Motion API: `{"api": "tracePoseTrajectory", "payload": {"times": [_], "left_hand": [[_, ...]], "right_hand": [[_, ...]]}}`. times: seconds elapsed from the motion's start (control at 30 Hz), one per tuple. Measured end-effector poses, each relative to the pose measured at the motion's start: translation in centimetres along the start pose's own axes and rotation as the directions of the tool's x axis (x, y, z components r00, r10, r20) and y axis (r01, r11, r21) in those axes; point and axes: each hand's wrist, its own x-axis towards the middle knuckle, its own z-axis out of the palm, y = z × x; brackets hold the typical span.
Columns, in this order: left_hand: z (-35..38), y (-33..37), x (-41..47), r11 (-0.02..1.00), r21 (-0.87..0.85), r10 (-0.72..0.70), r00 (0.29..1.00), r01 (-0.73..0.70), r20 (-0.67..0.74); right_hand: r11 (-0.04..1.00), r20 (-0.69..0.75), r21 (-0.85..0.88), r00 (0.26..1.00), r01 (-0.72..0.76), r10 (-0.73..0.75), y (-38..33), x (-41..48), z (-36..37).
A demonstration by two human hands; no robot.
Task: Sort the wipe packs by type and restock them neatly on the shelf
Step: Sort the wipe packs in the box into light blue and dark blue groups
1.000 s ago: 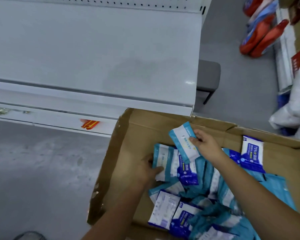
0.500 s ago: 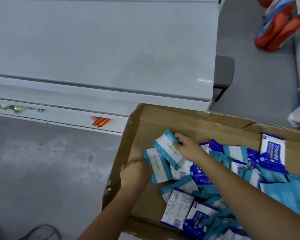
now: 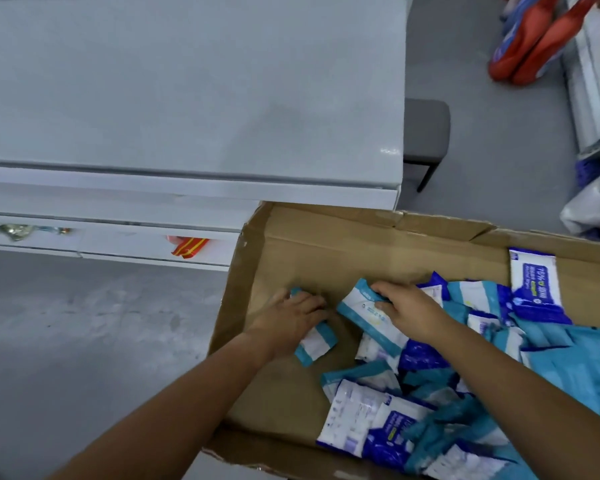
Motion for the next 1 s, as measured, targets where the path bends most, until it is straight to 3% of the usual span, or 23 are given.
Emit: {"api": "tracePoseTrajectory", "payload": {"times": [0.1,0.17,0.3,0.37,0.47,0.63,0.8,1.0], "left_hand": [[-1.5,-1.1,0.5,0.99,0.121,-0.096,0.984,0.078,0.151],[-2.5,-1.6,0.8,0.991,0.078,-0.127,0.958,0.11,0.258],[-3.5,-3.0,1.3,0.935,-0.278,-0.176,0.968,0.221,0.18],[-4.1,-3.7,2.1,0.913,-0.316,-0.204,0.959,0.258,0.194],[-6.0,-5.1,3.5,0.884,-0.37,-0.224,0.954,0.285,0.2],[-8.9,-7.7,5.7,0.779,-0.52,-0.328,0.935,0.349,0.136],[-9.3,-8.1,7.7,0.825,-0.408,-0.448,0.893,0.391,-0.05],[-7.8,-8.0,9.6,0.895,-0.213,-0.433,0.876,0.391,-0.213]], "right_hand": [[0.999,-0.031,0.025,0.999,-0.021,0.022,1.4,-1.6,-0.2],[0.992,-0.032,0.114,0.998,-0.056,0.06,1.8,-2.8,-0.7],[0.946,-0.097,0.307,0.986,-0.103,0.138,0.9,-3.3,-3.0],[0.94,-0.141,0.331,0.981,-0.079,0.132,-0.2,-2.1,-4.3],[0.943,-0.072,0.325,0.992,-0.071,0.1,-1.7,1.1,-5.5],[0.982,0.082,0.173,0.994,-0.081,0.068,-2.8,5.7,-6.5],[0.997,-0.134,-0.047,0.99,-0.056,0.049,-3.2,8.0,-6.3],[0.949,-0.258,-0.288,0.965,-0.125,0.049,-4.1,9.7,-4.6]]}}
